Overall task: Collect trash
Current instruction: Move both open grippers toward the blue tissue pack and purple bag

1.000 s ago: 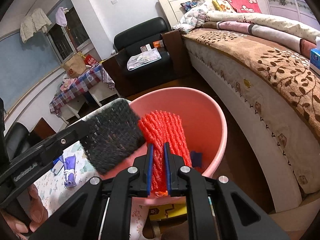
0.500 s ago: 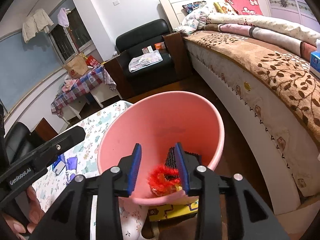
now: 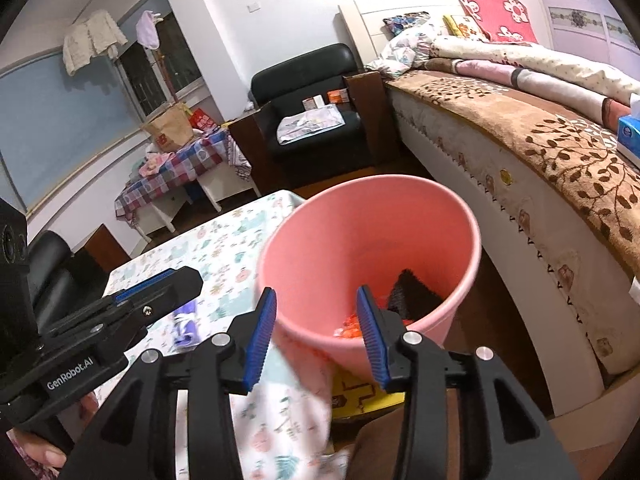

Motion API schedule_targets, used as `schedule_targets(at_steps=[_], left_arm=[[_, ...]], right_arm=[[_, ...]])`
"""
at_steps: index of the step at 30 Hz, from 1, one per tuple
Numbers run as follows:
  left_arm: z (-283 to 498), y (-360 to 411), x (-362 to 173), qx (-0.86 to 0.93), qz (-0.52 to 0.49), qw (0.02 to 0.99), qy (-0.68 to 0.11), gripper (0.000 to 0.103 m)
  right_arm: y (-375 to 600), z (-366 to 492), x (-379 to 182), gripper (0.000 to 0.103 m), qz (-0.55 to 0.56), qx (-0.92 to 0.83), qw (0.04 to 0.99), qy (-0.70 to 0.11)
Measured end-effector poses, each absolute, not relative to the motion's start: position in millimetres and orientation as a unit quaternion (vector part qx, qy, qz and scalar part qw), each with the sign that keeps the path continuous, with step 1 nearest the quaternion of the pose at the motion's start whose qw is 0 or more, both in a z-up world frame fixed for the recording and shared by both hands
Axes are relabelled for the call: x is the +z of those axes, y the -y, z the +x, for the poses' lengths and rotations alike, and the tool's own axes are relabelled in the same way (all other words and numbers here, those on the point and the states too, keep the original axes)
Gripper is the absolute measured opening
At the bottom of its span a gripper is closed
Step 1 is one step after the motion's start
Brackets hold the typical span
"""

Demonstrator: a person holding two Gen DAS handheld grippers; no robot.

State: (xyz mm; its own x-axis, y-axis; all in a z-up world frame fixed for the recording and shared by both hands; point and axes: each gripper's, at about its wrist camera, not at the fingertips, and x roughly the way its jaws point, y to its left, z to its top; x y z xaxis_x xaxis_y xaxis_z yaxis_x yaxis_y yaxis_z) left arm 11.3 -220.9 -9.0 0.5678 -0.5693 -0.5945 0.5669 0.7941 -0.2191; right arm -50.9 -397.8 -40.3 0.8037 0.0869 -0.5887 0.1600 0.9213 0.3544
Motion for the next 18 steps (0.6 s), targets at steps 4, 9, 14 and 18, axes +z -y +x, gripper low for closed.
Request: schedule_targets(at_steps=[4, 9, 14, 18], left_arm=[[7.6, 188.2, -7.9, -0.3, -0.009, 0.893, -0.334, 0.034], [5.7, 141.7, -7.0, -0.268, -0.005, 0.904, -0.333, 0.034], [4.3, 98.3, -11.8, -0.229, -0.002, 0.917, -0.328, 0.034], [10.5, 74.2, -21.1, -0.203, -0.009, 0.919, -0.339, 0.034]], right_arm=[[373.8, -56.2, -35.9, 0.043, 0.195, -0.002, 0.931, -0.309], [343.2, -55.4, -36.6, 0.05, 0.189, 0.029, 0.931, -0.31], [314.1, -47.6, -42.5, 0.05, 0.174, 0.06, 0.928, -0.324], [299.0, -38.8, -49.7, 0.051, 0.164, 0.078, 0.923, -0.34]])
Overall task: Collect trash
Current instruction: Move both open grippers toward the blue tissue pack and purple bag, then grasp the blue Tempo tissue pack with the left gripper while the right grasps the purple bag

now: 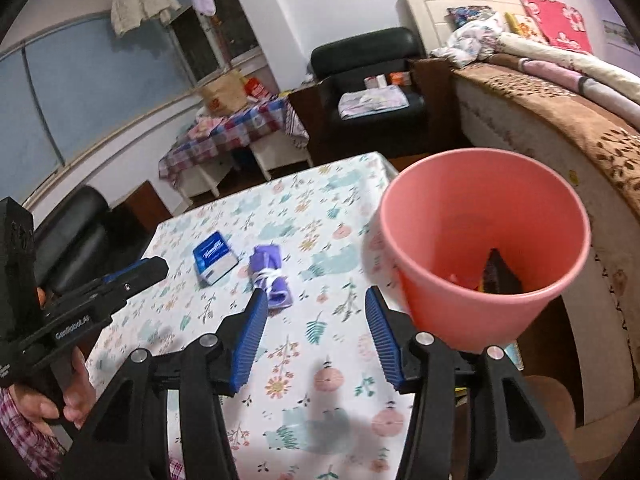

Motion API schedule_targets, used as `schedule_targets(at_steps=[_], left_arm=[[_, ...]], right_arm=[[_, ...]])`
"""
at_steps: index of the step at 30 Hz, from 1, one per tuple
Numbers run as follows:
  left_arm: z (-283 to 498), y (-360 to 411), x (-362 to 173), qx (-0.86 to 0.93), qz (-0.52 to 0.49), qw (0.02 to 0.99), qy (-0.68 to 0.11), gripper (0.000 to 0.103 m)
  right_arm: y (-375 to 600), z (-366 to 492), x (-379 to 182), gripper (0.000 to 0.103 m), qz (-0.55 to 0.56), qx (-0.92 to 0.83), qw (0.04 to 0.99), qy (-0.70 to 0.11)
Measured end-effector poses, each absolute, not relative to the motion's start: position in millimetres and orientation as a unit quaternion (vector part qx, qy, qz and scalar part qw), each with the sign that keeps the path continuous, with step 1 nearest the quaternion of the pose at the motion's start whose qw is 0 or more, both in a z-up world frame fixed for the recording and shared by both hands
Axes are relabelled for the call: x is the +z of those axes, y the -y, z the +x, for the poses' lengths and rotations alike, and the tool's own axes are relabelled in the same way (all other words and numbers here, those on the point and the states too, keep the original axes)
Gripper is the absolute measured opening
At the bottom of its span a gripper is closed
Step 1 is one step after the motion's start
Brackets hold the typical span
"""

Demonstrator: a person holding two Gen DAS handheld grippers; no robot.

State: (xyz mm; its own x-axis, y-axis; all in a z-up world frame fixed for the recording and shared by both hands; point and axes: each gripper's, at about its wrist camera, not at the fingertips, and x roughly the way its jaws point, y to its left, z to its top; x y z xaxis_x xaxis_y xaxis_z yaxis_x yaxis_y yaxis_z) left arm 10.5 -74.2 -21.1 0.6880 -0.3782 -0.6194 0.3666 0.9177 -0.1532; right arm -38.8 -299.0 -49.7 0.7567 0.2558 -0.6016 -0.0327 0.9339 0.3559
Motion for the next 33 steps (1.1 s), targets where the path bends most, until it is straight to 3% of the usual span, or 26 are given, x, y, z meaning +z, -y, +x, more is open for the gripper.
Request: schedule_targets(at_steps=[4, 16, 20, 33], left_arm=[[23.5, 55.8, -31.9, -0.175, -0.02, 0.917, -0.358, 0.034], [88.6, 8.7, -60.6, -0.092, -0.143, 0.873, -0.457, 0.034], [109.7, 18.3, -60.1, -0.074, -0.152, 0.865, -0.472, 0.059], [158.9, 56.3, -73.6, 0.039, -0.119, 0.856, -0.501, 0.063]], right_arm=[[284.3, -27.3, -55.6, 0.055, 0.149, 0.092, 0.919, -0.353], [235.5, 27.8, -81.5, 0.055, 0.111, 0.113, 0.905, -0.395], [230.4, 43.2, -87.4, 0.057, 0.111, 0.114, 0.9, -0.406], [220.2, 75.5, -98.1, 0.062, 0.094, 0.122, 0.891, -0.428]])
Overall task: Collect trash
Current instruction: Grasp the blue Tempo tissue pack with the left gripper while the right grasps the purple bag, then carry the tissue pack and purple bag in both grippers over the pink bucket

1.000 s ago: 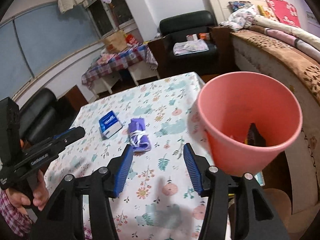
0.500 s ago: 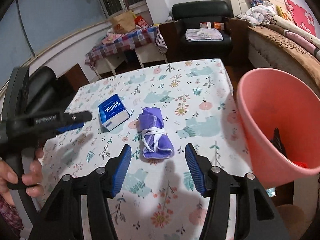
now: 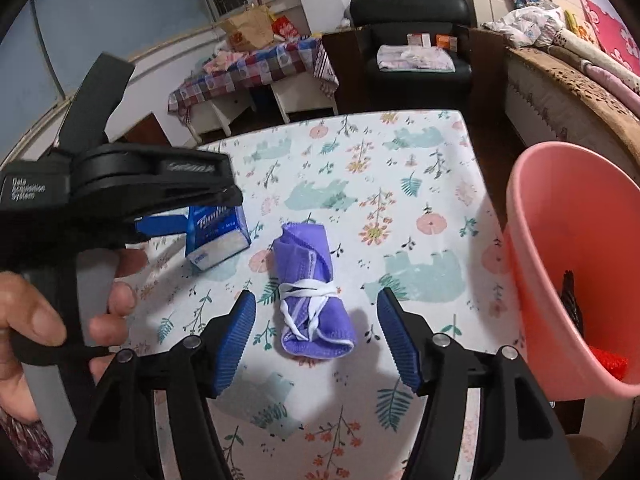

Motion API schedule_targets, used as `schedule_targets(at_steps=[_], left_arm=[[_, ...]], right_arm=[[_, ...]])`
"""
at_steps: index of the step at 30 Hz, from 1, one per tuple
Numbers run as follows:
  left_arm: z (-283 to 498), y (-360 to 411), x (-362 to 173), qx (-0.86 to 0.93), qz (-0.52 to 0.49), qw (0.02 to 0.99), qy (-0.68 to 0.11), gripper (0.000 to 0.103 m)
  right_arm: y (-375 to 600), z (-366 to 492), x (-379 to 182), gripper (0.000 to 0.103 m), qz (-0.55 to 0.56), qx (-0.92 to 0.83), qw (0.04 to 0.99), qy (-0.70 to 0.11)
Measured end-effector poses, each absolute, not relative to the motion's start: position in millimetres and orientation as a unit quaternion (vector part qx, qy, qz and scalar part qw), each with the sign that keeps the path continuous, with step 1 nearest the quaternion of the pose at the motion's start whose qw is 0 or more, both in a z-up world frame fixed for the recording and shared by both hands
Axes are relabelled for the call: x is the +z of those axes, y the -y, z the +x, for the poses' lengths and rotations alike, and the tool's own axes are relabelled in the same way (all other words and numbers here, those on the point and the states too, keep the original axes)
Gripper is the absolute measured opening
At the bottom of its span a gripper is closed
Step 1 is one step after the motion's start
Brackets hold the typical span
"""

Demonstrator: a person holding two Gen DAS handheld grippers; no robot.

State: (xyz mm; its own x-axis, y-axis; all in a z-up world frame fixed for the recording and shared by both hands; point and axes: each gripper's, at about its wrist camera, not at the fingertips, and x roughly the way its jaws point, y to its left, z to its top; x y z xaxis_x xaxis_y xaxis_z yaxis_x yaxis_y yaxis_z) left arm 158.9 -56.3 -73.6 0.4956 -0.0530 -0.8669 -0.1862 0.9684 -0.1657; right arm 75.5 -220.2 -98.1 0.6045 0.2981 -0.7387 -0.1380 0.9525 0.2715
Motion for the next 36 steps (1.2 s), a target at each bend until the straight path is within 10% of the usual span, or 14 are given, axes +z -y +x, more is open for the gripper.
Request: schedule_targets(at_steps=[7, 13, 36], left_arm=[[151.4, 48.5, -82.7, 0.028, -0.124, 0.855, -0.504, 0.061], [127.1, 44.4, -80.5, -0.011, -0.118, 0.857, -0.501, 0.053], [27.5, 70.3, -44.2, -0.108, -0.059, 0.897, -0.425, 0.052]], right_arm=[[218.0, 82.4, -106.5, 0.062, 0.099, 0.126, 0.881, -0.446], [215.0, 82.7, -110.1, 0.034, 0.093, 0.122, 0.878, -0.454], [254.4, -13.9, -75.6, 0.031, 0.108, 0.081, 0.895, -0.426]])
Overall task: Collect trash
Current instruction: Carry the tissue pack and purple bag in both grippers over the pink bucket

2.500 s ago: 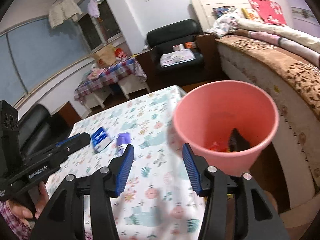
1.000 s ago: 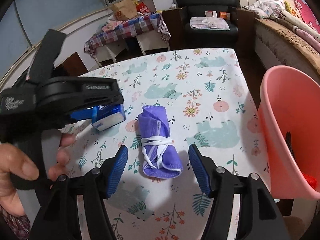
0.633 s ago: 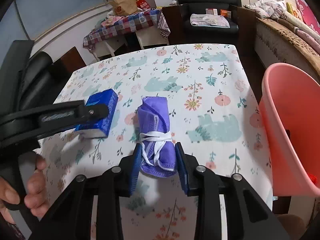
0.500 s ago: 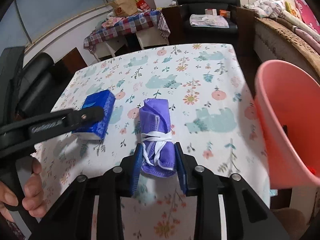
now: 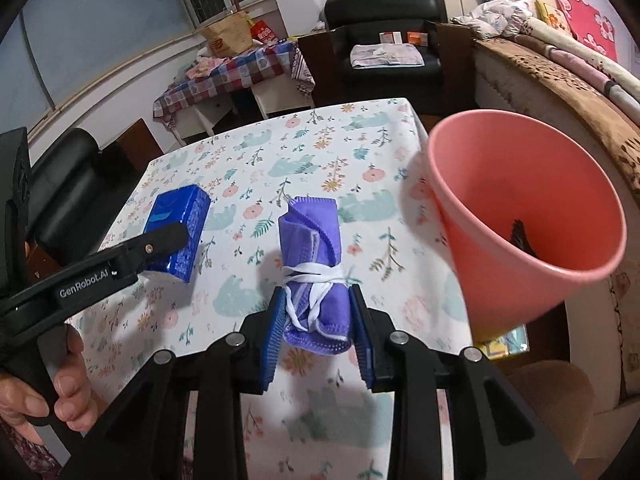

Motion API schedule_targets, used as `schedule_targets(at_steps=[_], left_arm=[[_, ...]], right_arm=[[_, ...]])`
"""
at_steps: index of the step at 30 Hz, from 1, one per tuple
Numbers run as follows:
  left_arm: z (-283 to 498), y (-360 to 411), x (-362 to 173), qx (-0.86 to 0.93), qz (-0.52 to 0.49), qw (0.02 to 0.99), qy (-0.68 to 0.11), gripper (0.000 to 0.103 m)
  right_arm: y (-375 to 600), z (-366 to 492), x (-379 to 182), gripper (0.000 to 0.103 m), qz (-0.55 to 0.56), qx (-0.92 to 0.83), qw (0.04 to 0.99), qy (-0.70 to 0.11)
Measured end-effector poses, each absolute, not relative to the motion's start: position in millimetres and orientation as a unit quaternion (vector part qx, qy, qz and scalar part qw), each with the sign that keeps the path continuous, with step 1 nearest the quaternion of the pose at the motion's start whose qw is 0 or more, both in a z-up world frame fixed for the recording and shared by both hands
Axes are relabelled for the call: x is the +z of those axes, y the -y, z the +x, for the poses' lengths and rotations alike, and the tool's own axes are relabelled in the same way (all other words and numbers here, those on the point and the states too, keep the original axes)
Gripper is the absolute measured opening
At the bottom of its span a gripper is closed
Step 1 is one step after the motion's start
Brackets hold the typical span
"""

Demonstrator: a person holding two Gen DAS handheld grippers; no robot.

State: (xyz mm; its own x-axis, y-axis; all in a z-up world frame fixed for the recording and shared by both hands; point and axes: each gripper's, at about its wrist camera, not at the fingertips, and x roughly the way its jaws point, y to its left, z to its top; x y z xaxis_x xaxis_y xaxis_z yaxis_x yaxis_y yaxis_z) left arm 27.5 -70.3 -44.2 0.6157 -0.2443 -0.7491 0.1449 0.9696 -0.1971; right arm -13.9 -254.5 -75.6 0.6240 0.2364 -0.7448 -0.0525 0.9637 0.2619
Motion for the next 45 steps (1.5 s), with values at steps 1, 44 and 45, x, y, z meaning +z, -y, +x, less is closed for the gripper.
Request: schedule_targets(at_steps=[1, 44, 45], left_arm=[[25.1, 72.5, -43.1, -0.109, -0.058, 0.898, -0.422, 0.052], [7.3, 157.8, -30.9, -0.164, 0.039, 0.914, -0.369, 0.052], [9.2, 162.1, -30.5, -0.167, 0.041, 0.913, -0.369, 0.052]], right_arm=[[255.7, -17.2, -74.2, 0.031, 0.107, 0.079, 0.895, -0.425], [316.7, -48.5, -48.3, 0.032, 0.157, 0.02, 0.915, -0.372], [321.2, -48.1, -48.2, 0.032, 0.16, 0.015, 0.915, -0.371]])
